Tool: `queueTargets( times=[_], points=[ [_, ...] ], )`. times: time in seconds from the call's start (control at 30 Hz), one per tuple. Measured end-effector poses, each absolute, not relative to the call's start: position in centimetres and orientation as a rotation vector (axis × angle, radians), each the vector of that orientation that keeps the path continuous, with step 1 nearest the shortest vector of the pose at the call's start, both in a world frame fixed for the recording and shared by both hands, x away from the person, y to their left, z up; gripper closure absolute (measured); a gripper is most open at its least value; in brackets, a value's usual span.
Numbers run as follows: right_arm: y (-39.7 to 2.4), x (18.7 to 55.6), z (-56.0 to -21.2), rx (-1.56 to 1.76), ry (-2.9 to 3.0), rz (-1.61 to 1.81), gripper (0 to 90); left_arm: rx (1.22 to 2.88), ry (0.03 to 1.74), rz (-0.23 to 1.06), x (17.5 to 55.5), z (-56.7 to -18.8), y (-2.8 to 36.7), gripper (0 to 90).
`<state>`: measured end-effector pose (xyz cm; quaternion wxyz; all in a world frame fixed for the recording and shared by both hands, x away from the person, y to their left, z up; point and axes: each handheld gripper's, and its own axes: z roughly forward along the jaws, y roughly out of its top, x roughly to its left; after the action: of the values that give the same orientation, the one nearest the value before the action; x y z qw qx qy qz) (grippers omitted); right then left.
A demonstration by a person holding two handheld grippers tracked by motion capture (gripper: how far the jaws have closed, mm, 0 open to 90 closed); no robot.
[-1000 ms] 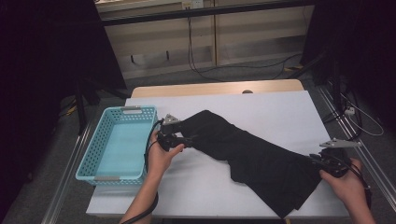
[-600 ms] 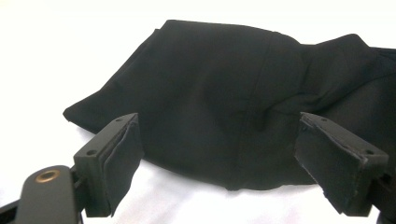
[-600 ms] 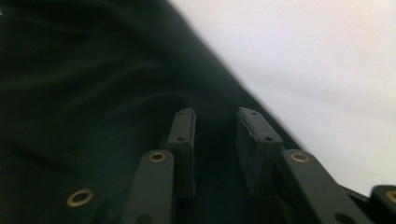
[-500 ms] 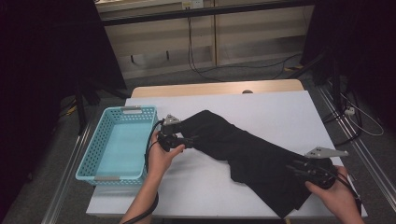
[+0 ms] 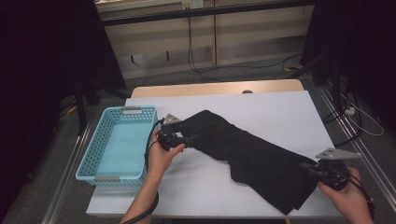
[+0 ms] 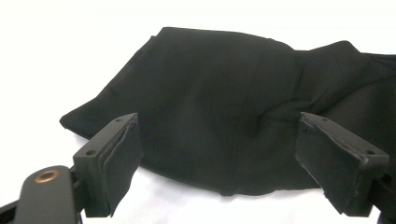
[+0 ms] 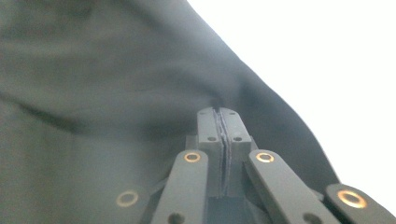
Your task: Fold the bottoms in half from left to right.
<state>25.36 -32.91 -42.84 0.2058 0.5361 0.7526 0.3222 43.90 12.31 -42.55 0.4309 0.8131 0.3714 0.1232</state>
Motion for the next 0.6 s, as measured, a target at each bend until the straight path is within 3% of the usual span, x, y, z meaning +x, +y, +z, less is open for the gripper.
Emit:
queueTargets(
  times=[0.13, 0.3, 0.5, 0.6],
  points=[
    [-34.6, 25.0, -42.4, 1.520, 2.021, 0.855, 85.1, 2.020, 0.933, 0.311, 43.9, -42.5, 12.5, 15.5],
    [-35.1, 25.1, -42.9, 1.547, 1.995, 0.833, 68.8, 2.023, 0.929, 0.309, 44.0, -42.5, 12.4, 15.5],
    [-35.1, 25.6, -43.7, 1.571, 2.007, 0.807, 66.9, 2.029, 0.928, 0.309, 44.0, -42.6, 12.3, 15.5],
    [-34.5, 26.1, -44.5, 1.566, 2.069, 0.823, 72.8, 2.029, 0.928, 0.311, 44.0, -42.6, 12.3, 15.5]
  ],
)
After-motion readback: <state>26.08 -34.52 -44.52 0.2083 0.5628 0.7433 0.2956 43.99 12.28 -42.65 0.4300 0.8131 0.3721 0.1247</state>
